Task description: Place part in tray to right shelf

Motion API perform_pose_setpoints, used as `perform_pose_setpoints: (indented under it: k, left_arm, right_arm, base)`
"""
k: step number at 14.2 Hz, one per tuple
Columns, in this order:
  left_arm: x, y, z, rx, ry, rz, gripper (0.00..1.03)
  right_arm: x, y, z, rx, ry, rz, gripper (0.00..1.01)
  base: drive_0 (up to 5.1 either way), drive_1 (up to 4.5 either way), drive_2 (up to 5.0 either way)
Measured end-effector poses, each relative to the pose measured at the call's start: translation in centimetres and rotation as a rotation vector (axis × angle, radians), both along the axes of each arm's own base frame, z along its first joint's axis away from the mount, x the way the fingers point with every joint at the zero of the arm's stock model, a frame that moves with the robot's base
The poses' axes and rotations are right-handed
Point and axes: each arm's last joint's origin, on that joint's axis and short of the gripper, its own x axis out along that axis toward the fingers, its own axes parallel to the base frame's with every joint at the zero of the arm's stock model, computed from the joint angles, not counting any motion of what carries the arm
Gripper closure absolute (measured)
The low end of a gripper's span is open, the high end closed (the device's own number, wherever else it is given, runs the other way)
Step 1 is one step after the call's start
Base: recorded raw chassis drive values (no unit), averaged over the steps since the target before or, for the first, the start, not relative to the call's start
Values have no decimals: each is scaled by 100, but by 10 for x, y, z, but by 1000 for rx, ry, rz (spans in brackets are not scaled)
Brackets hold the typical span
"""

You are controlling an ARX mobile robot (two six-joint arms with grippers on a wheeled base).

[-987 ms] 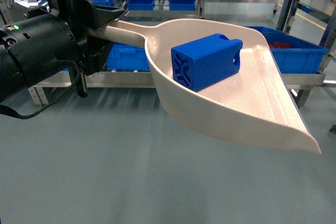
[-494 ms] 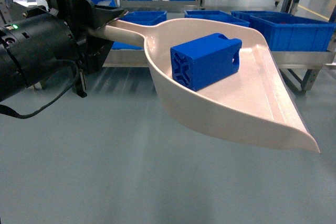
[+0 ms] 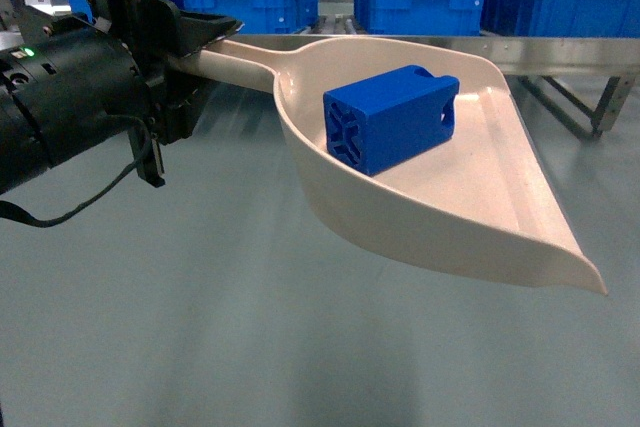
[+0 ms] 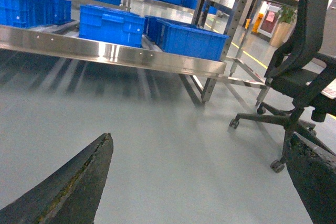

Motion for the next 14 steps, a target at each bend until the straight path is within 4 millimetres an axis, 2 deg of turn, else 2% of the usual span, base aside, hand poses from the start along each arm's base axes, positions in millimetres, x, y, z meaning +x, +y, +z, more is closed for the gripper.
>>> perform_pose_setpoints:
  k: [7, 14]
  left_arm:
    - [0, 0, 0, 0, -2, 0, 89]
    - [0, 0, 0, -1, -4, 0, 89]
  right_arm:
    - [0, 0, 0, 0, -5, 0, 3]
    - [0, 0, 1, -1, -6, 0, 3]
  base:
    - [0, 0, 0]
    - [0, 404, -405]
